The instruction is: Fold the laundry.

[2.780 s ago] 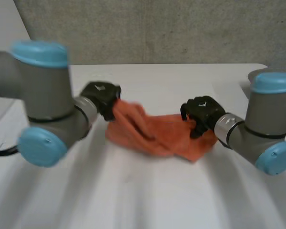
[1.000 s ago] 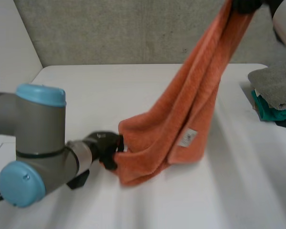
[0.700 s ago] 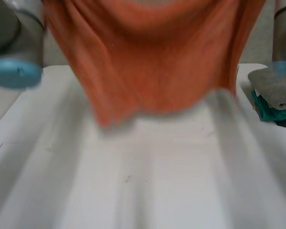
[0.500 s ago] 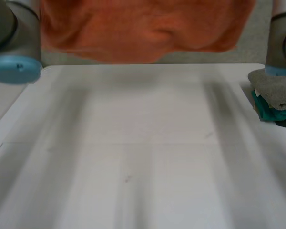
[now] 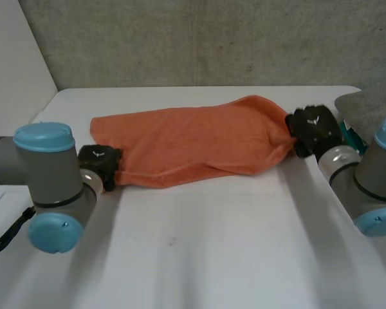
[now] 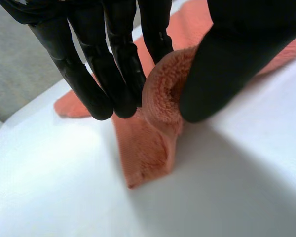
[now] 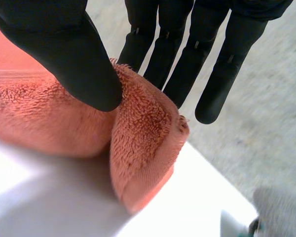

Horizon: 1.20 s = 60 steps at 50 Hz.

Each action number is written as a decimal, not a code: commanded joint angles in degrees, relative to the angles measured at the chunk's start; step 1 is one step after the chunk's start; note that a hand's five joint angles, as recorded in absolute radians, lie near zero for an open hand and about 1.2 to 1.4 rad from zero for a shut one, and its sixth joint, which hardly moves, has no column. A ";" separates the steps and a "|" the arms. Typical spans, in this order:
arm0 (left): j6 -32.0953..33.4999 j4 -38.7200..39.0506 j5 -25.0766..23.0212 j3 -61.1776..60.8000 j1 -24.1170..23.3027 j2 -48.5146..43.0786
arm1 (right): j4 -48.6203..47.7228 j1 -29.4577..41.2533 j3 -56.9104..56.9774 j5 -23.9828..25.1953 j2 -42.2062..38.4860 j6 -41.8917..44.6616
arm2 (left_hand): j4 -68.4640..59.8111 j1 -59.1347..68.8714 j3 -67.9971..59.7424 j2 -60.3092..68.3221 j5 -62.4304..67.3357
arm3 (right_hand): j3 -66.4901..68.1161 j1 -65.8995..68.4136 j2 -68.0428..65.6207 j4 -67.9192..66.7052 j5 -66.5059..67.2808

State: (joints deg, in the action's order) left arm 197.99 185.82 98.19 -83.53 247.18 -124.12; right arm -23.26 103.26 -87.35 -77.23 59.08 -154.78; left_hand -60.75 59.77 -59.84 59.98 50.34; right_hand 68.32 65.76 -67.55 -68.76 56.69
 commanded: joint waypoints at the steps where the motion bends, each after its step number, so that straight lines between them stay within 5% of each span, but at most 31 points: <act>1: 0.82 -1.25 -6.41 -1.46 1.10 5.10 | 5.86 -0.43 -0.98 -0.28 0.42 4.57 | 28.78 -27.79 27.87 -28.00 -28.36 | 11.68 14.24 -12.45 -11.24 13.31; 8: 1.61 -2.30 -10.64 -0.85 7.16 7.22 | 5.86 -1.04 -0.72 -1.60 -0.10 3.08 | 44.80 -43.82 43.89 -44.03 -44.39 | 11.68 14.24 -12.45 -11.24 13.31; 14: 1.35 -5.81 -13.28 -1.11 11.91 7.31 | 5.86 -2.27 -0.19 -1.95 -0.28 2.29 | 46.50 -45.51 45.59 -45.73 -46.08 | 11.68 14.24 -12.45 -11.24 13.31; 26: -1.55 -13.46 -23.74 0.82 15.70 2.31 | 5.86 -2.80 -0.01 -1.95 -0.02 1.85 | 28.69 -27.71 27.78 -27.92 -28.28 | 11.68 14.24 -12.45 -11.24 13.31; 37: -3.31 -12.15 -18.83 7.06 11.13 -4.55 | 6.39 -3.15 -0.36 -2.31 1.30 0.18 | 10.20 -9.21 9.29 -9.42 -9.78 | 11.68 14.24 -12.45 -11.24 13.31; 40: -4.45 -11.09 -16.89 9.17 9.73 -5.96 | 7.26 -3.33 -0.63 -2.31 2.35 -0.26 | -17.32 18.30 -18.23 18.09 17.73 | 11.68 14.24 -12.45 -11.24 13.31; 48: -2.96 -11.27 -12.41 8.39 9.11 -0.96 | 13.14 -4.38 -0.71 -1.96 6.04 0.70 | -19.25 20.23 -20.16 20.02 19.66 | 11.68 14.24 -12.45 -11.24 13.31; 53: 5.89 -13.72 -11.18 2.24 8.84 8.26 | 23.85 -5.53 -1.07 -0.64 9.29 10.96 | -19.25 20.23 -20.16 20.02 19.66 | 11.68 14.24 -12.45 -11.24 13.31; 60: 34.98 -26.02 -9.51 -11.12 8.23 17.15 | 45.04 -8.69 -5.28 1.12 12.82 42.42 | -19.25 20.23 -20.16 20.02 19.66 | 11.68 14.24 -12.45 -11.24 13.31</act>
State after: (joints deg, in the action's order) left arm 211.54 168.48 87.27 -84.83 255.74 -113.07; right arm 6.71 96.76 -89.60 -77.10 69.68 -135.38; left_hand -68.36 66.88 -67.86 68.42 56.59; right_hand 68.32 65.76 -67.55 -68.76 56.69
